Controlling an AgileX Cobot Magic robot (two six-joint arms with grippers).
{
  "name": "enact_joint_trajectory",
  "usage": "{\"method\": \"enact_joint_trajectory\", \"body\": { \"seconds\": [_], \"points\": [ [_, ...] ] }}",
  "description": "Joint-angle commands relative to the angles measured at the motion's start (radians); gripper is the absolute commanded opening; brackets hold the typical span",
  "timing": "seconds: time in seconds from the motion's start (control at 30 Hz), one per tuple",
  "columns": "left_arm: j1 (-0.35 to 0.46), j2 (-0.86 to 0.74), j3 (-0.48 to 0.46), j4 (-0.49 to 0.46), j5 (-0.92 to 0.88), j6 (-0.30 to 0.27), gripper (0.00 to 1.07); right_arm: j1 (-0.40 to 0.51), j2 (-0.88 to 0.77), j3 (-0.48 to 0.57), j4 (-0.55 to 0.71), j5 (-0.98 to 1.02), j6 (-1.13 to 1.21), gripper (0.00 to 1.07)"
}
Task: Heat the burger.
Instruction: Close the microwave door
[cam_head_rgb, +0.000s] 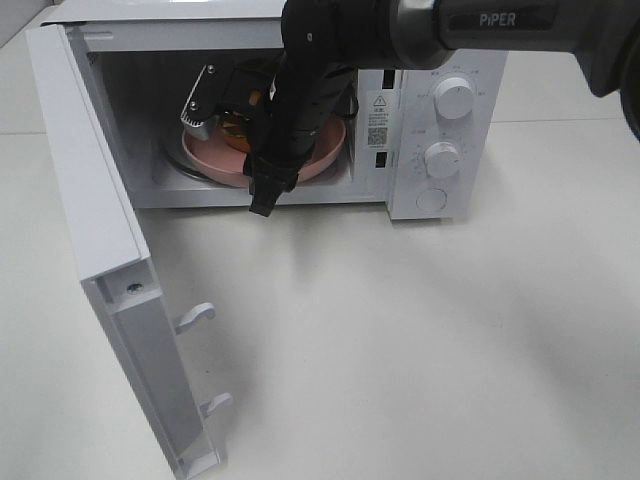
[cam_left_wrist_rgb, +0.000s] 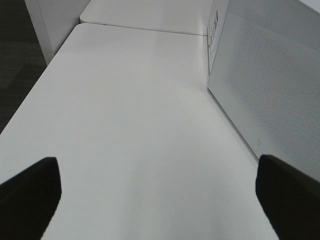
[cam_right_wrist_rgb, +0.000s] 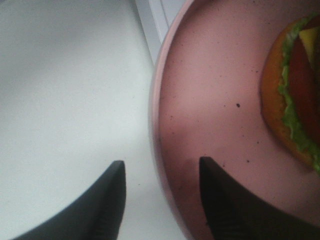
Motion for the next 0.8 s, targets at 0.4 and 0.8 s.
{"method": "enact_joint_trajectory", "body": {
  "seconds": [0.4, 0.8],
  "points": [
    [-0.006, -0.020, 0.003, -0.005, -0.007, -0.001, 0.98, -0.001, -0.066, -0.006, 0.009, 0.061, 0.459, 0.76],
    [-0.006, -0.020, 0.003, -0.005, -0.007, -0.001, 0.98, -0.001, -0.077, -0.007, 0.009, 0.198, 0.750, 0.76]
  ]
}}
